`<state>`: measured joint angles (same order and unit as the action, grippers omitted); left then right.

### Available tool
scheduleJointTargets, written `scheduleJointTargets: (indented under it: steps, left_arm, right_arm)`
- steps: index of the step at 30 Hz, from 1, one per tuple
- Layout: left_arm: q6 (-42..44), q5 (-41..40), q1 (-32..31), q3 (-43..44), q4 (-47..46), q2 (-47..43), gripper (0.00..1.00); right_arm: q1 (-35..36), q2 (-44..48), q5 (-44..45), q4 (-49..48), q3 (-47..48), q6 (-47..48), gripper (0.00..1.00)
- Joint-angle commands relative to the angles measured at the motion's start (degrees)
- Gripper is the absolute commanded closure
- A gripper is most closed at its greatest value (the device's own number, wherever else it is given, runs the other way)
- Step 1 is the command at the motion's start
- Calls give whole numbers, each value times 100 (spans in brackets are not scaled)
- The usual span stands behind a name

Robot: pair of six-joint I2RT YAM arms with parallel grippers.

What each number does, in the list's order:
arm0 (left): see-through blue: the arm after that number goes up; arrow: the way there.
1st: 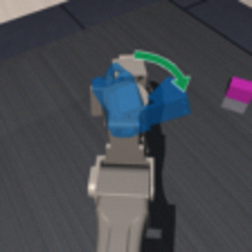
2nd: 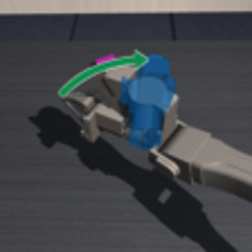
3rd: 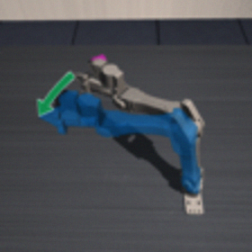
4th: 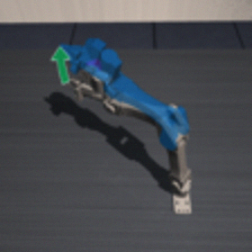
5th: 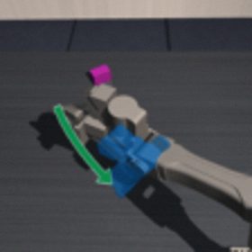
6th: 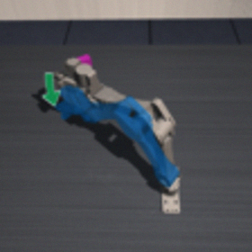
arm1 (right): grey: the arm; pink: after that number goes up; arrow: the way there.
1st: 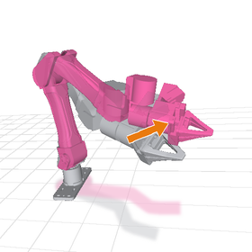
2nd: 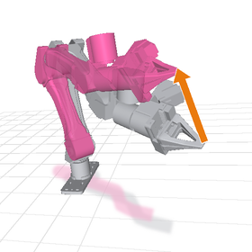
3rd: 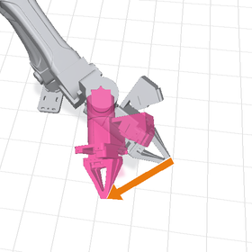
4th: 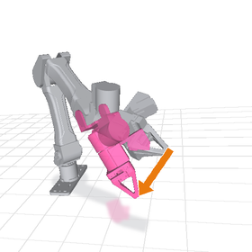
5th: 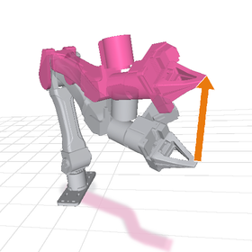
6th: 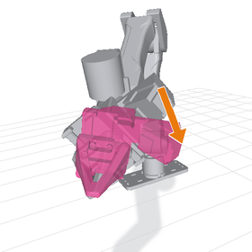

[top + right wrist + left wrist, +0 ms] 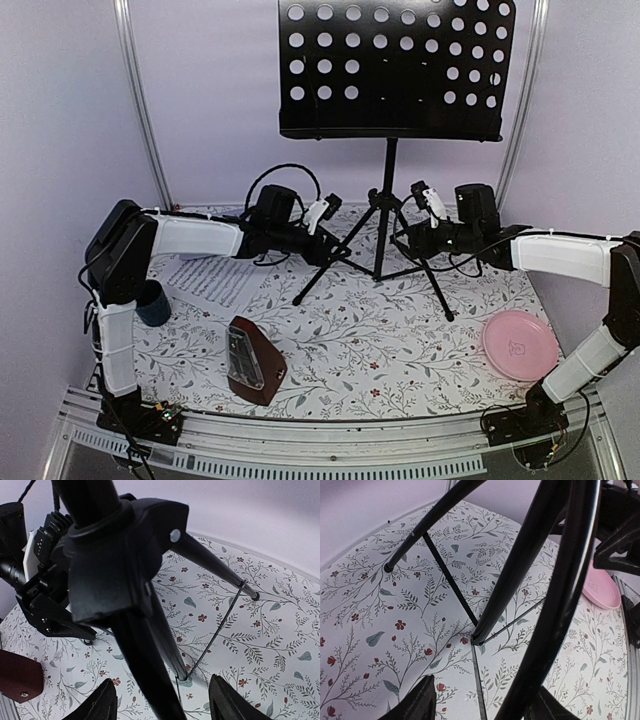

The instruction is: Set up the instrument practice props

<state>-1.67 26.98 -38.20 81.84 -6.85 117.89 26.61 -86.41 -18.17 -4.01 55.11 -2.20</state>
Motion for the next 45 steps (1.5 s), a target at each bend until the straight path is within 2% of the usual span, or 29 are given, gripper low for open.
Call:
scheduleJointTargets:
  steps: [1, 11, 13, 21, 25, 29, 32, 35, 38, 45]
  left_arm:
    - [-49, -460, 307, 75, 202, -56, 41]
    - [-21, -466, 626, -280, 175, -461, 40]
    - [31, -454, 657, -400, 169, -808, 39]
    - [-105, -421, 880, -1399, -286, -1620, 35]
    - [-893, -439, 1313, -1855, -544, -1978, 34]
    - [-1940, -749, 1967, -2329, -724, -2358, 34]
    - [-2601, -841, 2453, -2395, -620, -2481, 33]
    - [-3092, -1323, 2774, -2280, -229, -2448, 33]
    - [-3484, -1569, 3110, -2211, 66, -2319, 31]
    - [-4243, -891, 4165, -2457, -158, -1862, 33]
  right_arm:
    - [37, 14, -475, -412, 22, -350, 38]
    - [318, 40, -655, -425, -6, -465, 43]
    - [327, 105, -704, -417, -38, -481, 43]
    - [338, 247, -712, -325, -130, -452, 40]
    - [337, 359, -650, -268, -72, -473, 35]
    - [336, 567, -449, -118, 27, -531, 25]
    - [330, 724, -358, -15, 65, -536, 14]
    - [307, 819, -266, 58, 59, -536, 2]
    - [240, 937, -307, -32, -43, -566, 1]
    - [-47, 1439, -270, -655, -620, -1005, 1]
